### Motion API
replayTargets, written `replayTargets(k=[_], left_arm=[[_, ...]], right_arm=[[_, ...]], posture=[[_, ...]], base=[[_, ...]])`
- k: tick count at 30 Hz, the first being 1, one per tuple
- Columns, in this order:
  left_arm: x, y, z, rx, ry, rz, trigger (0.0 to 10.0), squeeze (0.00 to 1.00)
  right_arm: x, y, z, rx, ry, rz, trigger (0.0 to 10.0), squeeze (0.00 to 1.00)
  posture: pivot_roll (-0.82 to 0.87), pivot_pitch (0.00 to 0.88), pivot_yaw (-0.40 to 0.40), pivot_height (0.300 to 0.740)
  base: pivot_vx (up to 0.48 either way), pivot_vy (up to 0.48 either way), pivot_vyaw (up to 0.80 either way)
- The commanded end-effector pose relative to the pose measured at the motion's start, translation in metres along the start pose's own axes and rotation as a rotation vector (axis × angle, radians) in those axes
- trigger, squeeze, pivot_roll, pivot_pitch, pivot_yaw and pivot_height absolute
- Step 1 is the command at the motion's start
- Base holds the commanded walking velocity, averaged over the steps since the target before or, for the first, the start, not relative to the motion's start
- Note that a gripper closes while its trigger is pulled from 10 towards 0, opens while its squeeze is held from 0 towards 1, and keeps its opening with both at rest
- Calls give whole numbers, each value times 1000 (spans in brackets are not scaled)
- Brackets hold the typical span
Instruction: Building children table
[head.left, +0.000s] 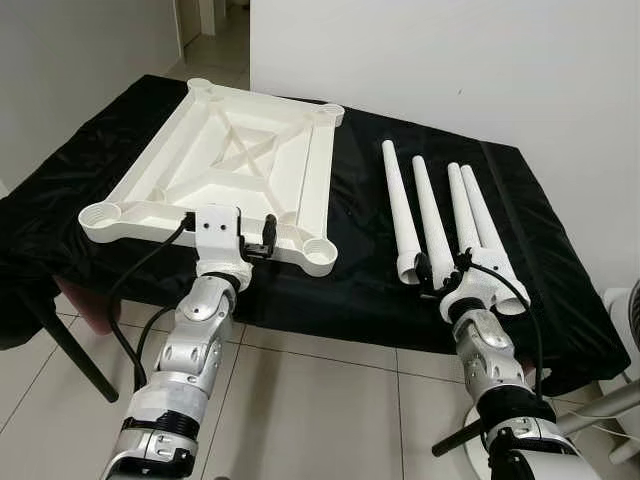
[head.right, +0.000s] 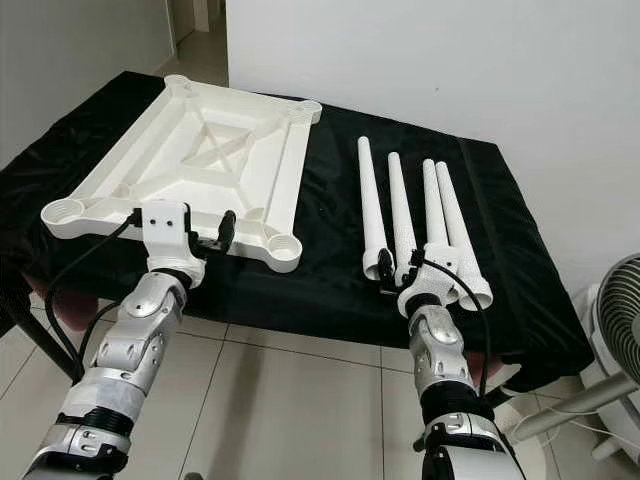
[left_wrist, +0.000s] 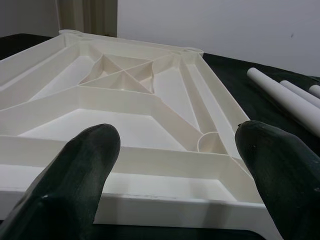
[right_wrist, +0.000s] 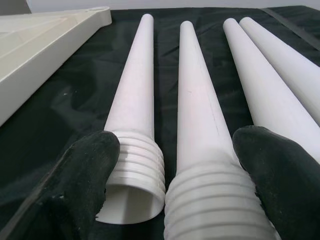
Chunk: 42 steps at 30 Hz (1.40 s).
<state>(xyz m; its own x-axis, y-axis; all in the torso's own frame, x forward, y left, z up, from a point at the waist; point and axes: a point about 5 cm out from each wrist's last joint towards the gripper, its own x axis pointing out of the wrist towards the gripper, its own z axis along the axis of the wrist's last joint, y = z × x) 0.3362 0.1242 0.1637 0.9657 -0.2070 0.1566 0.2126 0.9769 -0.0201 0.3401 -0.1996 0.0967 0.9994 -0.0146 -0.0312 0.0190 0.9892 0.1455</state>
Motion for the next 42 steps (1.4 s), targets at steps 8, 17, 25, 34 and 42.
replayTargets(k=[8,17,25,34,42], left_arm=[[-1,-4,-1,-2,-5,-31,10000,0],[0,-7,0,-10,-7,-34,10000,0],[1,-9,-1,-24,3,-38,10000,0],[4,-12,-3,-31,15,-39,10000,0],[7,-16,-1,-45,14,-30,10000,0]], right_arm=[[-13,-7,-25,46,67,-17,10000,0],[-14,-12,-22,17,34,-41,10000,0],[-18,-10,-40,-11,157,-3,10000,0],[-12,-5,-42,-38,208,11,10000,0],[-7,2,-41,-7,249,44,10000,0]], posture=[[4,51,-97,740],[-2,50,-91,740],[-6,52,-91,740],[-4,50,-95,740],[0,42,-105,740]], base=[[0,0,0],[0,0,0],[0,0,0],[0,0,0],[0,0,0]])
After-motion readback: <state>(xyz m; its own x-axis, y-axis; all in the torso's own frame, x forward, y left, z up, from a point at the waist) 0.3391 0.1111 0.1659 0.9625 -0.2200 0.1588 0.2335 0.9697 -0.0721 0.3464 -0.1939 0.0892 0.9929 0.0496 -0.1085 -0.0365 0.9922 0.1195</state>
